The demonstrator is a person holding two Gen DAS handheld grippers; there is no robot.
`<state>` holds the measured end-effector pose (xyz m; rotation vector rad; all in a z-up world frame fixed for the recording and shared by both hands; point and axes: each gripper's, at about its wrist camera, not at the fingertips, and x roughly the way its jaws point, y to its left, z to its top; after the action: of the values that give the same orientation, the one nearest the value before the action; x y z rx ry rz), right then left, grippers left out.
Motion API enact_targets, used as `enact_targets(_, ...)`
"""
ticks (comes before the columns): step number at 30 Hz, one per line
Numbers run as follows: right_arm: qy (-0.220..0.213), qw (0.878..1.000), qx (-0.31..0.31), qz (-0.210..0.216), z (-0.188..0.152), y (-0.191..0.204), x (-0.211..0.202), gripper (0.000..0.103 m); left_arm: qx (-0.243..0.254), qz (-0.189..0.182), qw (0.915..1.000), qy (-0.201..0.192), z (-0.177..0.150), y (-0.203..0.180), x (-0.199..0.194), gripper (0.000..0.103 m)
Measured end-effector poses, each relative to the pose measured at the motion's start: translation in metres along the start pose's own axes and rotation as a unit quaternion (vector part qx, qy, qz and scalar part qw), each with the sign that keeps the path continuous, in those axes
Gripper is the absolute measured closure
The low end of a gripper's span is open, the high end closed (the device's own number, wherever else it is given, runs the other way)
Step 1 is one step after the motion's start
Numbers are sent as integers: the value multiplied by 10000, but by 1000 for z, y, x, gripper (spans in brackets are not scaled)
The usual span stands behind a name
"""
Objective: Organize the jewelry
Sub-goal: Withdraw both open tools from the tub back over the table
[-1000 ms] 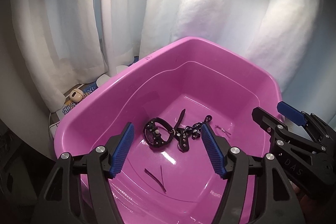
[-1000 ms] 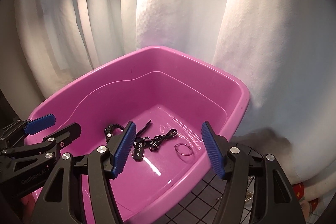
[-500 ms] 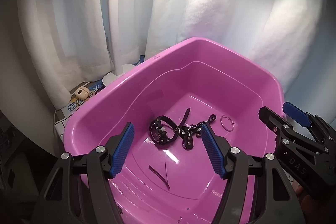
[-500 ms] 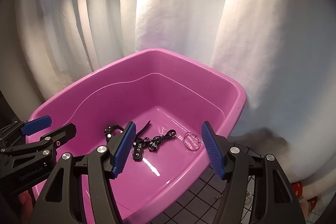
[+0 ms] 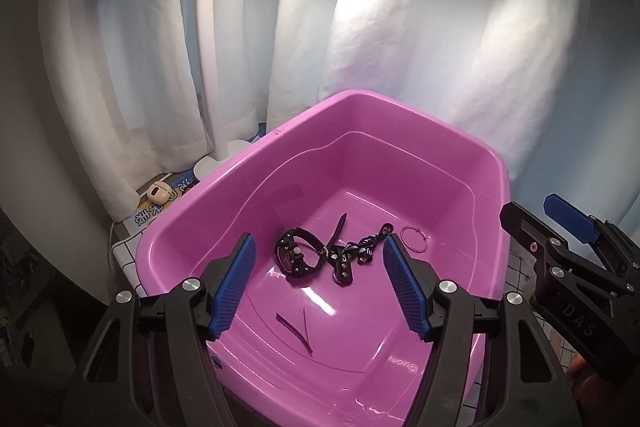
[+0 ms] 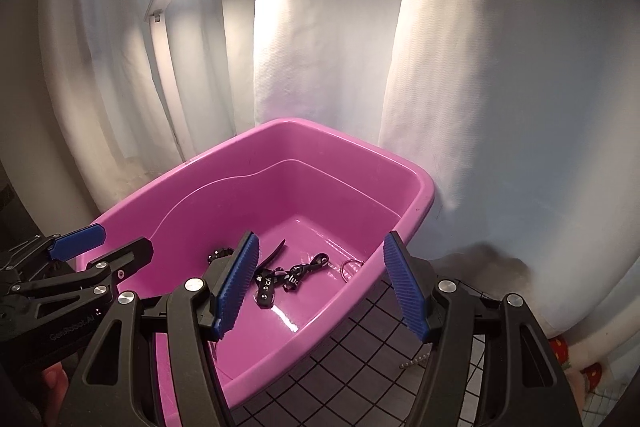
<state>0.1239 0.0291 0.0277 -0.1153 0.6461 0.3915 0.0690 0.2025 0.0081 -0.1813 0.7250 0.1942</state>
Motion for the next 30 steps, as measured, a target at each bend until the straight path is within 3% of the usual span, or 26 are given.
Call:
enact_targets(7, -108, 9992, 311, -242, -19, -33, -37, 41, 257, -356, 9990, -45, -5, -38, -16, 38)
enact_targets(15, -70, 9915, 946, -890, -65, -104, -87, 41, 709, -954, 9929, -4, -20, -101, -26, 38)
enact_targets(23, 195, 9710, 1655, -1716, -133, -165, -136, 41, 1315, -1528, 9790, 300, -55, -162, -19, 38)
enact_targets(30, 528, 9484, 2363, -2046, -207, -190, -156, 41, 1688, -1628, 9697, 682, -95, -188, 9, 38)
